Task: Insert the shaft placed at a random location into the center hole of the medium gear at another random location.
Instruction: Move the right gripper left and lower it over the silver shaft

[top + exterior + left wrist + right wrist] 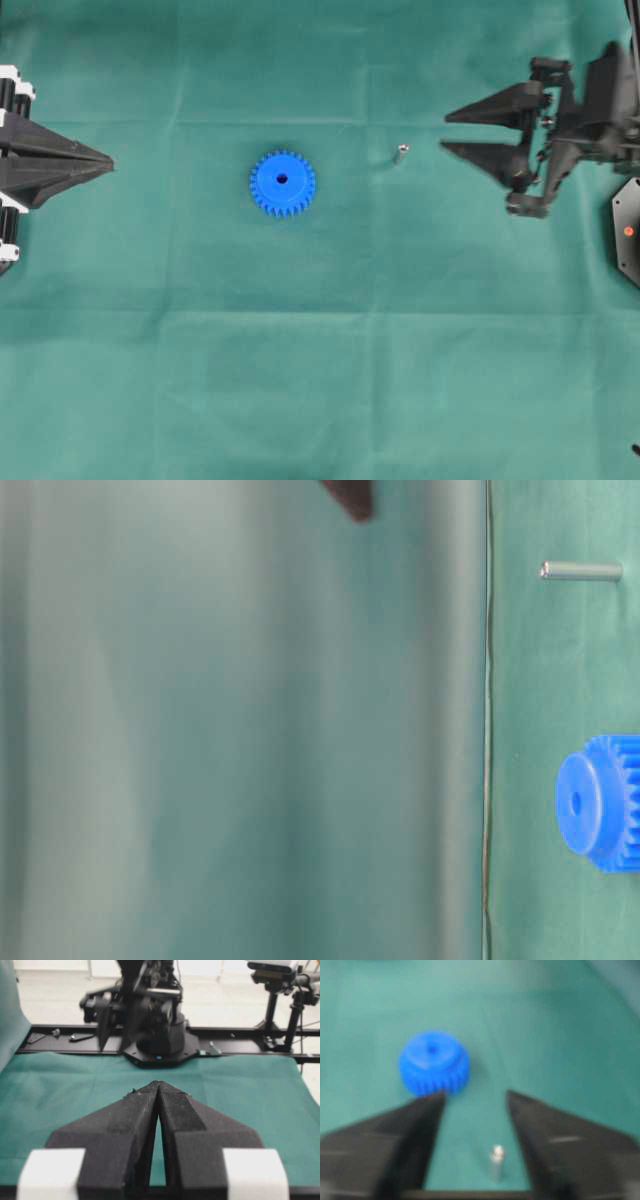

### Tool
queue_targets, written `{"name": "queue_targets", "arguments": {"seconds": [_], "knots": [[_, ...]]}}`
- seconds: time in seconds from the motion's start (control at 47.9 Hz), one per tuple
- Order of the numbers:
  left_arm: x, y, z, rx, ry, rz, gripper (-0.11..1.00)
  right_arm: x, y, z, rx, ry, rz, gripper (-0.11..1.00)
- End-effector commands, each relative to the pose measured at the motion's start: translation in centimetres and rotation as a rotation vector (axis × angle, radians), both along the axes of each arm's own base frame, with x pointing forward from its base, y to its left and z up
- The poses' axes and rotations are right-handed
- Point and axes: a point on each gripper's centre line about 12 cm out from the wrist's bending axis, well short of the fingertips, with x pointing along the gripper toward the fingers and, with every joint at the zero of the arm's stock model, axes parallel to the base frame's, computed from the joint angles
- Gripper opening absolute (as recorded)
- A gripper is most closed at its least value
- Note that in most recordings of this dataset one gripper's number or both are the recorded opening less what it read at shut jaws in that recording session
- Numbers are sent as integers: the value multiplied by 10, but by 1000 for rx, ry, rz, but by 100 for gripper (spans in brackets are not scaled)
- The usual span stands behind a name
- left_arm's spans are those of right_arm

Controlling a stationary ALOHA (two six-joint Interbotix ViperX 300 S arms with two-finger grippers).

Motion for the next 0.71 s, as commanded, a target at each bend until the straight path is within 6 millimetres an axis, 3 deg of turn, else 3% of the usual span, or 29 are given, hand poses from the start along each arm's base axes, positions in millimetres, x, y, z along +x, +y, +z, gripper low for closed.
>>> {"name": "queue_targets", "arguments": {"seconds": [0.0,0.042,0.188,0.418,0.689], "knots": [[2,1,6,2,-15,2,0,12,-5,-9,4,-15,-11,77],[2,1,6,2,-15,2,0,15,-5,-15,3,-15,-10,84],[2,1,6,3,-14,2,0,23,-11,-36,5,-11,-26,74],[2,1,6,3,-12,4,0,35,-20,-68,23,61,-47,74],[3,1,4,3,-3,6,0,45,-25,-90,43,111,-68,73]]}}
